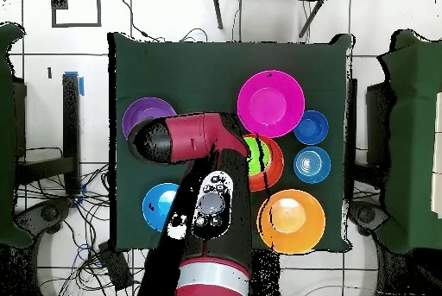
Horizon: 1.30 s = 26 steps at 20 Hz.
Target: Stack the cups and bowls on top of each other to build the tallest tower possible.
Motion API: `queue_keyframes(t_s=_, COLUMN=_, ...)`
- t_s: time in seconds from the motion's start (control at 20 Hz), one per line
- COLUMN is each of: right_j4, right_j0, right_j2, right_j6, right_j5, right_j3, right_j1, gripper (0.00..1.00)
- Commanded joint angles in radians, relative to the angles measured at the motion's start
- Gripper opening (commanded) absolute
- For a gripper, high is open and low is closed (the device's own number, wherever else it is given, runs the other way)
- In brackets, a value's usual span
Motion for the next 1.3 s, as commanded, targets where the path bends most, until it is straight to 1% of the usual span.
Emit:
queue_keyframes(t_s=0.05, right_j4=-0.097, right_j0=-0.049, right_j2=0.103, right_j6=-0.221, right_j5=0.016, right_j3=0.045, right_j1=-0.056, gripper=1.00)
queue_keyframes(t_s=0.1, right_j4=-0.087, right_j0=-0.058, right_j2=0.118, right_j6=-0.224, right_j5=0.012, right_j3=0.053, right_j1=-0.059, gripper=1.00)
queue_keyframes(t_s=0.25, right_j4=-0.092, right_j0=-0.051, right_j2=0.122, right_j6=-0.205, right_j5=0.014, right_j3=0.052, right_j1=-0.061, gripper=1.00)
queue_keyframes(t_s=0.4, right_j4=-0.076, right_j0=-0.043, right_j2=0.134, right_j6=-0.165, right_j5=0.004, right_j3=0.068, right_j1=-0.048, gripper=1.00)
queue_keyframes(t_s=0.5, right_j4=-0.052, right_j0=-0.019, right_j2=0.131, right_j6=-0.090, right_j5=-0.023, right_j3=0.094, right_j1=-0.028, gripper=1.00)
queue_keyframes(t_s=0.65, right_j4=0.004, right_j0=0.019, right_j2=0.123, right_j6=0.026, right_j5=-0.033, right_j3=0.127, right_j1=-0.011, gripper=1.00)
queue_keyframes(t_s=0.75, right_j4=0.042, right_j0=0.030, right_j2=0.125, right_j6=0.072, right_j5=-0.031, right_j3=0.142, right_j1=-0.004, gripper=1.00)
queue_keyframes(t_s=0.9, right_j4=0.088, right_j0=0.040, right_j2=0.129, right_j6=0.105, right_j5=-0.023, right_j3=0.157, right_j1=0.011, gripper=1.00)
queue_keyframes(t_s=1.0, right_j4=0.105, right_j0=0.063, right_j2=0.110, right_j6=0.134, right_j5=-0.011, right_j3=0.157, right_j1=0.019, gripper=1.00)
queue_keyframes(t_s=1.2, right_j4=0.135, right_j0=0.098, right_j2=0.081, right_j6=0.169, right_j5=-0.034, right_j3=0.166, right_j1=0.040, gripper=1.00)
queue_keyframes(t_s=1.3, right_j4=0.146, right_j0=0.131, right_j2=0.056, right_j6=0.203, right_j5=-0.055, right_j3=0.164, right_j1=0.062, gripper=1.00)
